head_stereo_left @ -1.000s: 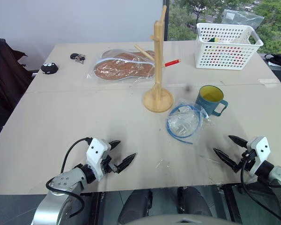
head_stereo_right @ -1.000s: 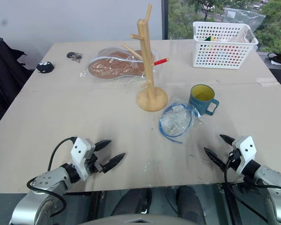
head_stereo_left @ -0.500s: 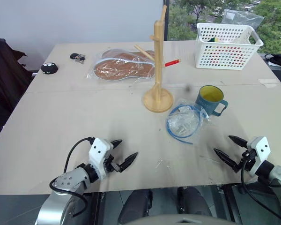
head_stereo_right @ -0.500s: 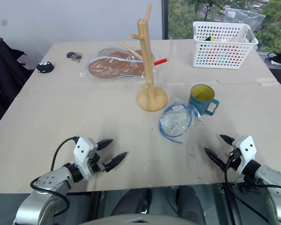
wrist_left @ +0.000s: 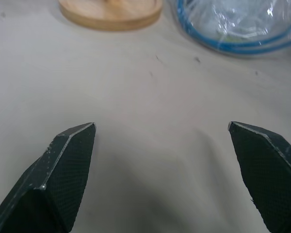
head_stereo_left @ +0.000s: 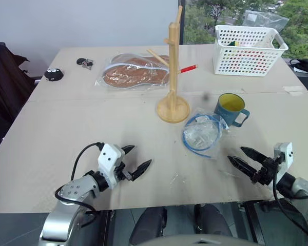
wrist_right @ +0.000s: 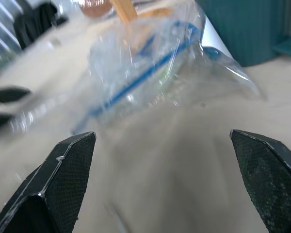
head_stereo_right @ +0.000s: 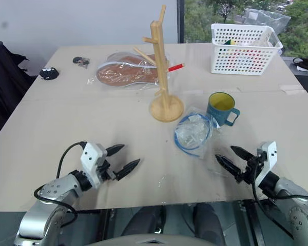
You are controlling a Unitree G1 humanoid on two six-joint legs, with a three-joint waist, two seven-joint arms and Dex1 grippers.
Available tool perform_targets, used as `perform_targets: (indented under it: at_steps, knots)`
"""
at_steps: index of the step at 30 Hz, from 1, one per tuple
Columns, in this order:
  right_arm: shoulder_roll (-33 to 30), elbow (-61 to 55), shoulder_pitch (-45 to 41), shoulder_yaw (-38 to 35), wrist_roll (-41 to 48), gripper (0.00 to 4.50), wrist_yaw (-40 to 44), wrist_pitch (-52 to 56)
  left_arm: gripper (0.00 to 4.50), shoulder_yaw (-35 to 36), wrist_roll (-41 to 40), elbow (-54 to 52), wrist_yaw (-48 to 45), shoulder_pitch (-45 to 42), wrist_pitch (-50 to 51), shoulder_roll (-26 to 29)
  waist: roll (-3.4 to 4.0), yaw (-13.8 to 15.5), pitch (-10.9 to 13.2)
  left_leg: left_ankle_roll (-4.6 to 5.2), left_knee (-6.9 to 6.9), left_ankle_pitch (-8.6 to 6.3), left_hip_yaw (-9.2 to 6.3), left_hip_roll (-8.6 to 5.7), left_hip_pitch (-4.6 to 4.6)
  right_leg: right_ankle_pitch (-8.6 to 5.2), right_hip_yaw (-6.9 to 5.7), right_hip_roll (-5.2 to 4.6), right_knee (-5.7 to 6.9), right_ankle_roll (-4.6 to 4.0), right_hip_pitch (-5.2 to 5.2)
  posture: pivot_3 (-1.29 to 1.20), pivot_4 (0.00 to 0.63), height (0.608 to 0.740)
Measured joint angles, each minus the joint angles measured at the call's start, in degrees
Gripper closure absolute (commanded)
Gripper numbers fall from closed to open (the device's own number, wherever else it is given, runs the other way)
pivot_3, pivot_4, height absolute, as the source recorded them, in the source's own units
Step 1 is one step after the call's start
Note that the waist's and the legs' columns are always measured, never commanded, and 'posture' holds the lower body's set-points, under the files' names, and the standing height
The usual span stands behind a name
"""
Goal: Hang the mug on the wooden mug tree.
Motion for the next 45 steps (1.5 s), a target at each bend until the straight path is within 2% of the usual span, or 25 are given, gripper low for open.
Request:
perform_targets:
  at_steps: [4, 10, 12, 22, 25, 27, 30, 33, 42, 45]
  knots:
    - [4.0, 0.5, -7.6, -0.3, 7.5, 0.01, -8.3, 6.8, 0.00, 0.5, -3.8, -2.0, -4.3, -0.6, -1.4, 1.5, -0.03, -0.1, 0.0, -0.01, 0.00, 0.00, -0.02, 0.02, -0.09, 0.01, -0.01, 0.02, 0.00, 0.00, -0.09, 0.00, 0.150, 0.740]
    - [4.6, 2.9, -13.1, 0.2, 13.1, 0.01, -11.8, 13.4, 0.00, 1.0, -8.6, -4.5, -7.2, -1.8, 0.6, 4.1, -0.01, 0.0, 0.0, 0.00, 0.00, 0.00, -0.02, -0.01, -0.11, 0.02, -0.04, 0.01, 0.00, 0.01, -0.10, 0.00, 0.150, 0.740]
    - [5.5, 6.1, -17.2, 2.3, 12.8, 0.01, -13.7, 15.9, 0.00, 1.0, -10.3, -5.5, -7.3, -4.4, 2.0, 4.9, -0.03, -0.1, 0.1, 0.00, 0.01, 0.01, -0.03, 0.00, -0.10, 0.11, -0.04, 0.06, 0.01, 0.15, -0.10, 0.00, 0.150, 0.740]
    - [7.9, 7.3, -22.0, 10.7, 6.3, 0.01, -15.8, 18.5, 0.00, 1.1, -11.9, -8.1, -6.6, -7.3, 4.2, 6.3, -0.01, -1.2, 0.0, -0.02, -0.01, 0.02, -0.07, 0.01, -0.12, 0.14, -0.03, 0.12, 0.02, 0.20, -0.15, 0.00, 0.150, 0.740]
    - [9.7, 7.2, -22.7, 11.4, 5.6, 0.78, -16.8, 18.4, 0.00, 1.0, -11.9, -8.1, -6.5, -7.2, 4.2, 6.3, 0.00, -1.4, 0.0, -0.02, -0.01, 0.02, -0.06, 0.01, -0.12, 0.14, -0.02, 0.14, 0.03, 0.20, -0.15, 0.00, 0.150, 0.740]
    - [10.0, 7.2, -22.7, 11.4, 5.3, 1.76, -17.0, 18.4, 0.00, 1.0, -11.9, -8.1, -6.6, -7.0, 4.2, 6.3, 0.00, -1.4, 0.0, -0.02, -0.01, 0.02, -0.06, 0.01, -0.12, 0.14, -0.02, 0.14, 0.03, 0.20, -0.15, 0.00, 0.150, 0.740]
    - [10.1, 7.2, -22.7, 11.3, 4.6, 2.92, -16.9, 18.4, 0.00, 1.0, -11.9, -8.0, -6.7, -6.4, 4.2, 6.3, 0.00, -1.4, 0.0, -0.02, -0.01, 0.02, -0.07, 0.01, -0.12, 0.14, -0.02, 0.14, 0.03, 0.20, -0.15, 0.00, 0.150, 0.740]
    - [10.3, 7.2, -22.7, 11.2, 4.4, 4.43, -16.8, 18.4, 0.00, 1.0, -11.9, -7.9, -7.6, -6.2, 4.2, 6.5, 0.00, -1.5, 0.0, -0.02, -0.01, 0.02, -0.07, 0.01, -0.11, 0.14, -0.02, 0.15, 0.03, 0.20, -0.15, 0.00, 0.150, 0.740]
    - [10.6, 4.5, -21.5, 11.3, 3.9, 4.43, -13.9, 17.3, 0.00, 1.7, -12.4, -7.7, -10.0, -5.5, 3.9, 7.7, 0.02, -1.5, 0.1, -0.02, -0.02, 0.01, -0.07, 0.02, -0.11, 0.14, -0.01, 0.16, 0.03, 0.20, -0.16, 0.00, 0.150, 0.740]
    - [8.3, 0.2, -20.9, 11.7, 6.4, 4.43, -9.8, 18.0, 0.00, 4.2, -17.0, -7.9, -13.6, -2.7, 5.4, 10.2, 0.06, -1.6, 0.1, -0.01, -0.05, 0.01, -0.07, 0.05, -0.12, 0.13, -0.01, 0.17, 0.00, 0.20, -0.17, 0.00, 0.150, 0.740]
